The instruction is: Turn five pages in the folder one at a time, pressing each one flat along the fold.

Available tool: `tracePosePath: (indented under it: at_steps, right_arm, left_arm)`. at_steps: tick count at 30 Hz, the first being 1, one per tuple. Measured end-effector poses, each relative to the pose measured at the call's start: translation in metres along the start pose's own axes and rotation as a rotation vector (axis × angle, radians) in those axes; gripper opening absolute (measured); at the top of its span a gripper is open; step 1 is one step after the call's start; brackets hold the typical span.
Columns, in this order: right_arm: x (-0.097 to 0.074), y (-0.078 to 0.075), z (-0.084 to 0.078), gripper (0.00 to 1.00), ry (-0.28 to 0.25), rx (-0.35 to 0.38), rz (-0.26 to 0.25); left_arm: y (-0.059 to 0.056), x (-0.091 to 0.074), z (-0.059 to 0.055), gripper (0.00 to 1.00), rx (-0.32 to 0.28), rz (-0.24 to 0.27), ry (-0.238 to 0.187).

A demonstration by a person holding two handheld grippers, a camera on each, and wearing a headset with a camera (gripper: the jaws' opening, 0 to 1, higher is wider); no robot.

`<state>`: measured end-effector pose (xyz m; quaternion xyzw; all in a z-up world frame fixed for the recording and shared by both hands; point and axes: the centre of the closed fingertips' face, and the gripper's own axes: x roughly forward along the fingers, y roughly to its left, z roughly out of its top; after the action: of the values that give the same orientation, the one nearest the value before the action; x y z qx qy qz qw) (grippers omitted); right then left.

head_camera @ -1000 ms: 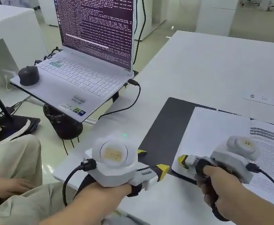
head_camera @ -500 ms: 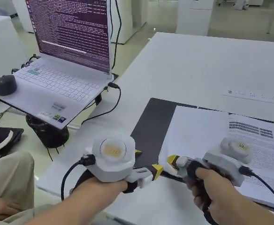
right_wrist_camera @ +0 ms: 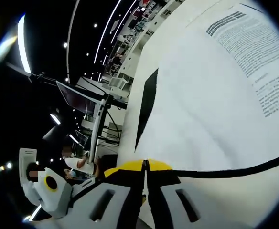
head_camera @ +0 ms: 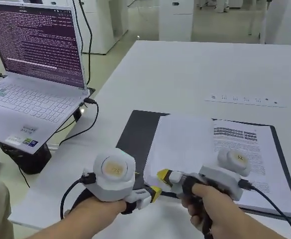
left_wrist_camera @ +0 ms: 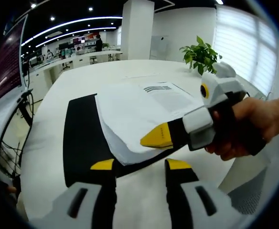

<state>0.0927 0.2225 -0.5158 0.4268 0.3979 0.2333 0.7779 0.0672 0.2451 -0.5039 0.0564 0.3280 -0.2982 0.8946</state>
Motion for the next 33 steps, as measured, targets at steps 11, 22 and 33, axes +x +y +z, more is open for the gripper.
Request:
tracePosePath:
  at_steps: [11, 22, 33]
  right_arm:
    - [-0.003, 0.016, 0.010, 0.00, -0.017, -0.020, 0.047]
    - [-0.033, -0.015, 0.080, 0.00, -0.180, -0.088, -0.005]
    - [-0.056, -0.064, 0.138, 0.00, -0.321, -0.245, -0.095]
  left_arm:
    - [0.007, 0.001, 0.004, 0.38, 0.010, 0.025, -0.029]
    - [-0.001, 0.049, 0.016, 0.30, 0.064, 0.039, -0.050]
    - [0.010, 0.070, -0.003, 0.24, 0.022, 0.111, -0.003]
